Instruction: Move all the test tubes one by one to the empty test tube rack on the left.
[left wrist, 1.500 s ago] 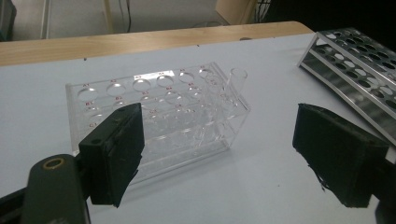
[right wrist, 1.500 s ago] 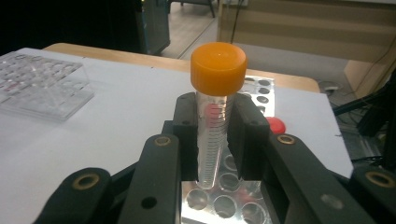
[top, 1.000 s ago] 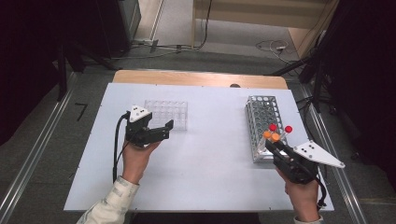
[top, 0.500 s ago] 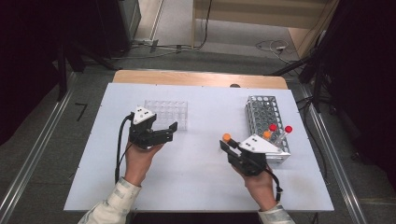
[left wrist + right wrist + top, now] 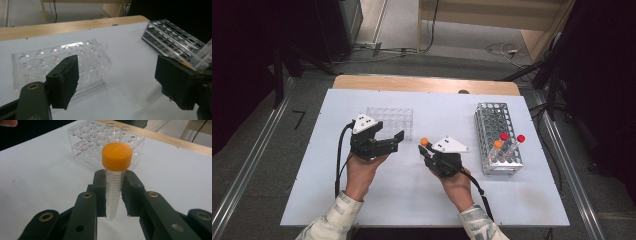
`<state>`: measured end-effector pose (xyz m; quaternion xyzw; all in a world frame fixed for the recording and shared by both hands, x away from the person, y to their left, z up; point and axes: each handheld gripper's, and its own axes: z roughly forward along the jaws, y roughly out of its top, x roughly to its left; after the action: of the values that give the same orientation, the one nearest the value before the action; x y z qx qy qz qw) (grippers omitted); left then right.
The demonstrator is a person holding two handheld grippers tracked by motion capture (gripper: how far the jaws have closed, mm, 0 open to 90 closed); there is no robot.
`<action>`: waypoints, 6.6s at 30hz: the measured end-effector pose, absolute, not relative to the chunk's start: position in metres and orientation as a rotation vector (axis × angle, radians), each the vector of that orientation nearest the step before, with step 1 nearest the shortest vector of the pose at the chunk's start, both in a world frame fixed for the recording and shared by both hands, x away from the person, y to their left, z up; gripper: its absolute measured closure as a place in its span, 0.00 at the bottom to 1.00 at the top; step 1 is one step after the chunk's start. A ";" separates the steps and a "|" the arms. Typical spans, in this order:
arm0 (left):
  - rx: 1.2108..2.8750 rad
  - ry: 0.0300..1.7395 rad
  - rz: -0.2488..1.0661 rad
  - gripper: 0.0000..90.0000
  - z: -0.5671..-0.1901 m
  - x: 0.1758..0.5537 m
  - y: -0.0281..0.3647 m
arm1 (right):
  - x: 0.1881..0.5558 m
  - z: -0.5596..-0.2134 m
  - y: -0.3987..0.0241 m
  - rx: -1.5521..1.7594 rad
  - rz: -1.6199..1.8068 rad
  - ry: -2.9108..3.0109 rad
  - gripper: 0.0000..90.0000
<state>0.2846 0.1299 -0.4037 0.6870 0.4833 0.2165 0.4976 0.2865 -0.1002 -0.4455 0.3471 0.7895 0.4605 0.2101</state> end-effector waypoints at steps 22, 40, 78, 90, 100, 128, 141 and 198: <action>1.778 1.018 0.366 0.70 -0.413 0.287 0.118 | 0.292 -0.443 -0.054 0.905 1.317 2.233 0.79; 1.764 1.029 0.386 0.78 -0.413 0.290 0.122 | 0.290 -0.442 -0.068 0.915 1.329 2.271 0.52; 1.652 1.157 0.515 0.78 -0.363 0.336 0.162 | 0.241 -0.451 -0.184 0.988 1.223 2.247 0.42; 1.628 1.202 0.535 0.78 -0.372 0.354 0.158 | 0.242 -0.451 -0.183 0.992 1.231 2.249 0.42; 1.665 1.210 0.563 0.78 -0.386 0.358 0.147 | 0.242 -0.449 -0.188 1.007 1.245 2.239 0.42; 1.624 1.257 0.532 0.60 -0.412 0.342 0.148 | 0.242 -0.447 -0.196 1.025 1.246 2.220 0.42; 1.607 1.319 0.569 0.27 -0.424 0.319 0.156 | 0.237 -0.442 -0.234 1.098 1.229 2.146 0.42; 1.675 1.279 0.589 0.06 -0.424 0.294 0.148 | 0.270 -0.425 -0.279 1.242 1.163 1.849 0.80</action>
<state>0.2940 0.1484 -0.4243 0.6801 0.5192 0.2392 0.4590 0.2702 -0.2788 -0.4249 0.4700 0.6998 0.4401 0.3093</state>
